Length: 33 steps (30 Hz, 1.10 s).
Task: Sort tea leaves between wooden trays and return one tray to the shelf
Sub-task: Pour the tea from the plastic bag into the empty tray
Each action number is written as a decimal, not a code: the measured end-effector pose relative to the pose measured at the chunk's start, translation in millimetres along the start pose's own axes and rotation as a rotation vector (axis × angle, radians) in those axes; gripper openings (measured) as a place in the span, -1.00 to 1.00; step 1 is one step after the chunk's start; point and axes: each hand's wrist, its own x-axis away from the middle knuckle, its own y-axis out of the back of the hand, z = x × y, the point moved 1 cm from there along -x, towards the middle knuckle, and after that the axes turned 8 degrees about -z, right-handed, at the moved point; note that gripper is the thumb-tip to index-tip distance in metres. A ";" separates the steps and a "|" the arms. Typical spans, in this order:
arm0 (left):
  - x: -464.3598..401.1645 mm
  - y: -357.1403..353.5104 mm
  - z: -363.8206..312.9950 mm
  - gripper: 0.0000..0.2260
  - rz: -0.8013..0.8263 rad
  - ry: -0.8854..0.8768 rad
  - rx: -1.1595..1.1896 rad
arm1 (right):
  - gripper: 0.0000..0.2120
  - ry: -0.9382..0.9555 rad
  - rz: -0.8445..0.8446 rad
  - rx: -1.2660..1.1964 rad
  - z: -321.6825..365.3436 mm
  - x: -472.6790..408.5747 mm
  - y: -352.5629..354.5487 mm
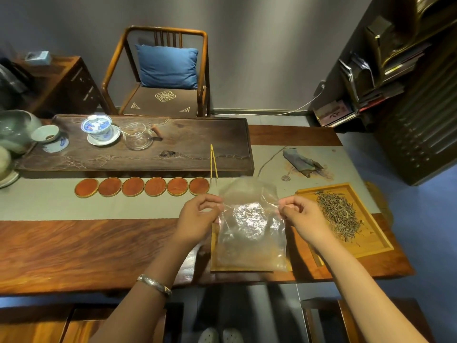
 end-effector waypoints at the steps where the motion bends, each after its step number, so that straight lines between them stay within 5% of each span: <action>1: -1.1 6.7 -0.5 -0.89 -0.026 -0.021 -0.015 | -0.87 0.008 0.007 -0.021 1.8 -1.4 -6.8; 8: -10.4 83.7 10.5 -0.82 -0.252 -0.085 -0.042 | -0.87 0.069 0.089 -0.006 14.9 -18.0 -93.3; 15: -21.9 155.0 74.4 -0.48 -0.398 0.166 -0.110 | -0.83 0.167 0.192 0.404 -9.2 -29.4 -218.7; 26: -72.5 154.0 136.9 -0.67 -0.335 0.033 -0.610 | -0.87 0.282 0.318 0.831 -44.5 -68.3 -282.2; 30: -69.7 146.3 142.5 -0.75 -0.260 0.066 -0.702 | -0.87 0.292 0.373 0.851 -44.8 -66.2 -278.3; 33: -68.5 142.4 130.2 -0.73 -0.349 0.058 -0.706 | -0.74 0.360 0.357 0.792 -22.6 -70.0 -263.6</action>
